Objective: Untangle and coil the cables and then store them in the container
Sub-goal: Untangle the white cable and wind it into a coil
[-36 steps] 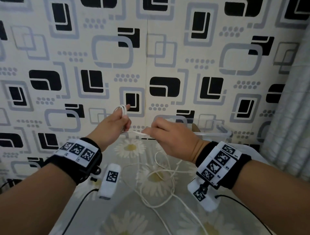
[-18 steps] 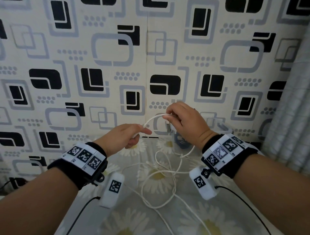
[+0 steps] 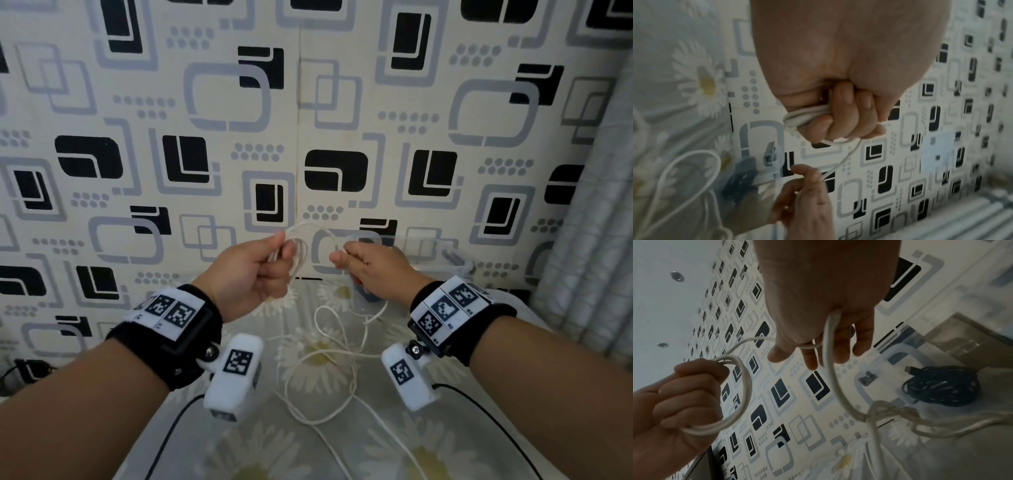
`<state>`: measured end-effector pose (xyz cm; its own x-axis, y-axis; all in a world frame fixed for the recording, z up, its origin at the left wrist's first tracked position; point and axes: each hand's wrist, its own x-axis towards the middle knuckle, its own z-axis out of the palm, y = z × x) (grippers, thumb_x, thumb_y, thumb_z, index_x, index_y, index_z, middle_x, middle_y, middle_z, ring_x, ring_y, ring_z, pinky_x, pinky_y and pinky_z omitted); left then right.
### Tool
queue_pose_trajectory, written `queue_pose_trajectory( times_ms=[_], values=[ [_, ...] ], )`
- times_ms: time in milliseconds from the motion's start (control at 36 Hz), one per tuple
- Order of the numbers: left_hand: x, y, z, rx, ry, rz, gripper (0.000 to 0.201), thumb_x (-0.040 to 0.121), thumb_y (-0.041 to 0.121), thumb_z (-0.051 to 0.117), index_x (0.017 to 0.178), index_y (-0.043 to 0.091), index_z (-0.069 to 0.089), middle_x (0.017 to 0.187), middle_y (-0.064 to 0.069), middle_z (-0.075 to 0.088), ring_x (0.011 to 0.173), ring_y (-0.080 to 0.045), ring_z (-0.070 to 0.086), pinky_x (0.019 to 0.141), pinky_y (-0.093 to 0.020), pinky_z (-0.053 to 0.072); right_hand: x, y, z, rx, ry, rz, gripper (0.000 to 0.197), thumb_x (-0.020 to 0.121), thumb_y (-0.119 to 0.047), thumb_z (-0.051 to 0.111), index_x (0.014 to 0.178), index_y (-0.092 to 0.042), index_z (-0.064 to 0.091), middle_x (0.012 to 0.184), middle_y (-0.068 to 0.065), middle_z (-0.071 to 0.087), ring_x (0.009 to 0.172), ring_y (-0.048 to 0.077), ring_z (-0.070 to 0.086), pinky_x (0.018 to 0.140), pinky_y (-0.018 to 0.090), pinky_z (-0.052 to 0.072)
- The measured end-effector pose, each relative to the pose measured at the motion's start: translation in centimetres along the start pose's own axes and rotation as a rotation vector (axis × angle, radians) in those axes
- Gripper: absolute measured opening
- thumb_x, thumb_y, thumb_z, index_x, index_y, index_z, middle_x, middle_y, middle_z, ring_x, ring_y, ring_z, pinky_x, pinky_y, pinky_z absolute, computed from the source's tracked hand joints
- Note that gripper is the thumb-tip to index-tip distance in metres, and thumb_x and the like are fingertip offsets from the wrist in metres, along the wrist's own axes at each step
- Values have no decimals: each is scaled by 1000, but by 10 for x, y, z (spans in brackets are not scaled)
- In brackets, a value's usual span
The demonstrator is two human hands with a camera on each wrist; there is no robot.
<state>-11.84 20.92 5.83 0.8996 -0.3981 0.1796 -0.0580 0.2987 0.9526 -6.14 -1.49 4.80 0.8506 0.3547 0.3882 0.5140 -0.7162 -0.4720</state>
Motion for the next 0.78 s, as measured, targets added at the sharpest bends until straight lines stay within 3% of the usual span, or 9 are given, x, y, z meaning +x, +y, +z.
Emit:
queue_pose_trajectory(
  times_ms=[83, 167, 222, 306, 472, 528, 611, 694, 778],
  values=[
    [4, 6, -2, -149, 9, 23, 37, 93, 38, 39, 63, 18, 50, 47, 9, 25, 45, -9, 10, 43, -20, 23, 0, 4, 3, 116, -45, 77, 35, 85, -50, 66, 104, -23, 53, 76, -5, 56, 57, 10, 53, 56, 27, 49],
    [5, 11, -1, -238, 10, 36, 37, 94, 38, 38, 64, 19, 49, 47, 10, 23, 46, -10, 9, 44, -20, 23, 1, 8, 7, 183, -111, 117, 53, 77, -45, 76, 115, -28, 43, 88, -2, 54, 58, 9, 54, 48, 18, 42],
    [6, 15, 0, -308, 23, 59, 36, 92, 38, 39, 63, 20, 49, 48, 9, 18, 46, -9, 8, 43, -19, 24, 0, 8, 7, 182, -97, 101, 58, 75, -43, 78, 117, -27, 41, 89, 2, 57, 60, 11, 57, 50, 18, 43],
    [8, 23, -3, -388, 51, 107, 37, 93, 38, 38, 62, 21, 50, 44, 9, 24, 46, -8, 8, 40, -17, 32, -2, 9, 8, 111, -76, 77, 57, 78, -40, 77, 120, -24, 40, 87, 3, 59, 65, 11, 56, 58, 22, 44],
    [7, 35, -8, -439, 123, 172, 39, 94, 38, 37, 61, 22, 51, 43, 7, 26, 46, -8, 9, 41, -16, 31, -3, 12, 12, 54, -79, 91, 41, 82, -36, 74, 109, -25, 45, 83, 0, 62, 66, 14, 62, 61, 27, 51],
    [6, 37, -7, -451, 136, 188, 38, 94, 38, 37, 62, 21, 50, 43, 7, 27, 41, -9, 13, 41, -16, 30, -3, 11, 12, 90, -54, 100, 34, 82, -30, 75, 103, -20, 51, 81, 0, 62, 62, 9, 60, 57, 22, 47],
    [6, 38, -8, -451, 163, 201, 39, 99, 38, 33, 66, 22, 46, 43, 7, 26, 36, -7, 22, 41, -16, 32, -4, 5, 9, 385, -28, 170, 17, 86, -17, 71, 95, -7, 61, 75, 3, 63, 47, -4, 54, 47, 14, 41],
    [6, 37, -10, -449, 183, 204, 40, 101, 39, 30, 67, 22, 44, 43, 7, 26, 35, -6, 23, 40, -17, 32, -3, 2, 5, 873, -12, 344, 11, 89, -15, 66, 95, -6, 62, 63, 2, 61, 52, 10, 60, 48, 23, 46],
    [5, 38, -14, -444, 231, 213, 40, 102, 39, 29, 69, 22, 42, 43, 8, 26, 36, -6, 23, 41, -16, 32, 3, 4, -8, 1137, 9, 331, 7, 91, -14, 62, 90, -8, 58, 51, -2, 42, 40, 10, 37, 55, 30, 49]
  ],
)
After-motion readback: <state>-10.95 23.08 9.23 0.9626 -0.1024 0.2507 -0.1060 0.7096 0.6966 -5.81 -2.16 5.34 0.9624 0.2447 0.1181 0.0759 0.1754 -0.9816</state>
